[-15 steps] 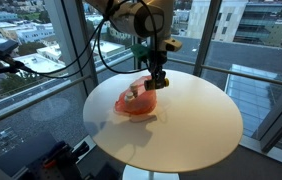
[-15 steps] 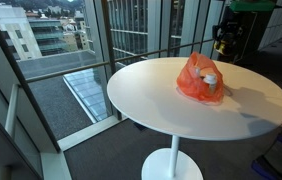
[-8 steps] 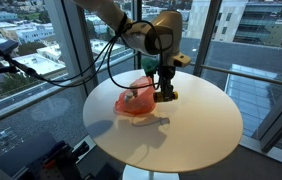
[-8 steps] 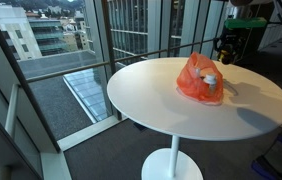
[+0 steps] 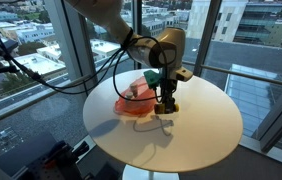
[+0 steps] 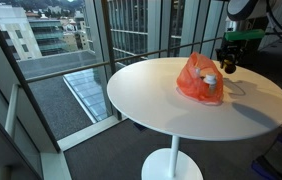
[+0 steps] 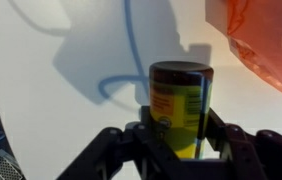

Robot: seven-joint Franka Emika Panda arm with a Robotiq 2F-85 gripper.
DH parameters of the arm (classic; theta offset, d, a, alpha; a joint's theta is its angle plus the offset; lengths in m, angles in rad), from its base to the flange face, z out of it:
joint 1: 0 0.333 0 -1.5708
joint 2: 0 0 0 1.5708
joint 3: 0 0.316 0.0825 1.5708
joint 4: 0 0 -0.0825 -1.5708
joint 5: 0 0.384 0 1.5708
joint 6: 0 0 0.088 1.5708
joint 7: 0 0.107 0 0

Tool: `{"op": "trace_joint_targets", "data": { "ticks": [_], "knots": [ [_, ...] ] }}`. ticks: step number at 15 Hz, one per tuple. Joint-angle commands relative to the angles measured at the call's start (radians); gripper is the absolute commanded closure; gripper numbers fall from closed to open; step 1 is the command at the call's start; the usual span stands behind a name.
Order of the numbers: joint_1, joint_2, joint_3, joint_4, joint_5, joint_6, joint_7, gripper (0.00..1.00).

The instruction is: Remove the bottle with a yellow cap from the plastic bag and put it on the table

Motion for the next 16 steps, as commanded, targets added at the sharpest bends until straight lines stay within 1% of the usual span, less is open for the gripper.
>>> {"op": "trace_joint_targets", "data": {
  "ticks": [1, 6, 8, 14, 15, 16],
  "knots": [
    [-0.002, 0.005, 0.012, -0.033, -0.019, 0.068, -0.069, 0.72],
    [0.000, 0.018, 0.032, -0.081, -0.014, 0.152, -0.149, 0.72],
    [-0.002, 0.026, 0.036, -0.089, -0.014, 0.158, -0.176, 0.72],
    [0.001, 0.043, 0.028, -0.091, -0.024, 0.157, -0.191, 0.72],
    [0.002, 0.042, 0.028, -0.092, -0.025, 0.158, -0.192, 0.22],
    [0.003, 0.039, 0.028, -0.094, -0.026, 0.160, -0.193, 0.20]
  ]
}}
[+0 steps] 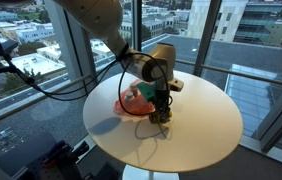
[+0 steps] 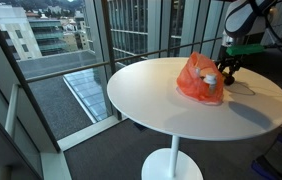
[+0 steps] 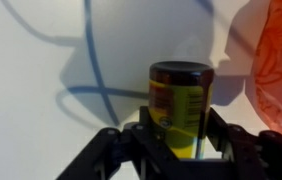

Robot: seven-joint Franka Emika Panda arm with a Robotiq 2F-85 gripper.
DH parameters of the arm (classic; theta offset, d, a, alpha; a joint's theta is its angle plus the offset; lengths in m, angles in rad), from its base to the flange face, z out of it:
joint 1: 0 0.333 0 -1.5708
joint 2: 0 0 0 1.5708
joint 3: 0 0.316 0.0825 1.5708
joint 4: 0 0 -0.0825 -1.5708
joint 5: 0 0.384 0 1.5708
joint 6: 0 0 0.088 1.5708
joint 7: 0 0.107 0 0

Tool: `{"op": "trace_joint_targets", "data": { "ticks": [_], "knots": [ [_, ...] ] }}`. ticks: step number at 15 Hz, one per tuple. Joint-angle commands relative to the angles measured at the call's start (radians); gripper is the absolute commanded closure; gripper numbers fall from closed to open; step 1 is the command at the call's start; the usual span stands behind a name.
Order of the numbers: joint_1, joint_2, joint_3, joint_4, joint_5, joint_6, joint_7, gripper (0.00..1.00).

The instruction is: Remove the bottle with a yellow cap from the plastic bag and put it on the table

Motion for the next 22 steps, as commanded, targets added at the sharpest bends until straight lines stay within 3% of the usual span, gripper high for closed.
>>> {"op": "trace_joint_targets", "data": {
  "ticks": [1, 3, 9, 15, 22],
  "knots": [
    [-0.001, -0.012, -0.002, -0.008, -0.016, 0.015, -0.023, 0.15],
    [0.006, -0.035, -0.003, -0.010, -0.019, -0.005, -0.018, 0.01],
    [0.055, -0.148, -0.003, -0.003, -0.055, -0.099, 0.037, 0.00],
    [0.085, -0.269, 0.050, -0.005, -0.049, -0.266, 0.014, 0.00],
    [0.083, -0.384, 0.148, -0.035, -0.019, -0.324, -0.203, 0.00]
  ]
}}
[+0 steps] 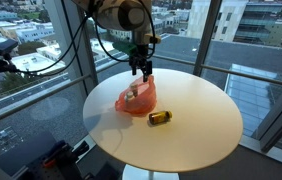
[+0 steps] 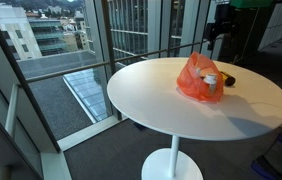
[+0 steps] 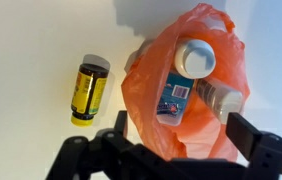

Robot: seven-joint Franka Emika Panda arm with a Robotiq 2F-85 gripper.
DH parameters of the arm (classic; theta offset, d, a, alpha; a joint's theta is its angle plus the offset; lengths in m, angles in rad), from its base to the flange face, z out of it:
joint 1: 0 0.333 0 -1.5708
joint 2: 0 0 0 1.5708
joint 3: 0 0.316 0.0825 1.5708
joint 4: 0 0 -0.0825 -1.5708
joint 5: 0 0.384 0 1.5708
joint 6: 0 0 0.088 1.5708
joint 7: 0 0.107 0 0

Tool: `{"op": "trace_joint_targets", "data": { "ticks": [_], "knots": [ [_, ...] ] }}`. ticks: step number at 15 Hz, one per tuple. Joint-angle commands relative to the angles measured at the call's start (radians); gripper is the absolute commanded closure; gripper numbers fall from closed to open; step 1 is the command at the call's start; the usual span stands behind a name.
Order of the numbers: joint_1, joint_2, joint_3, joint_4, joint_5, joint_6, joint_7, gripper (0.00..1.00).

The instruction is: Remove the bottle with a yellow cap from the plastic bag and put it on the table

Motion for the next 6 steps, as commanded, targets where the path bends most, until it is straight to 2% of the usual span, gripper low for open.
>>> {"op": "trace_joint_targets", "data": {
  "ticks": [1, 2, 3, 6],
  "knots": [
    [-0.009, -0.074, 0.040, -0.030, 0.015, -0.041, -0.125, 0.00],
    [-0.008, -0.082, 0.047, -0.031, 0.014, -0.050, -0.140, 0.00],
    [-0.008, -0.042, 0.042, -0.009, -0.001, -0.027, -0.082, 0.00],
    [-0.007, -0.045, 0.046, -0.010, -0.001, -0.030, -0.087, 0.00]
  ]
}}
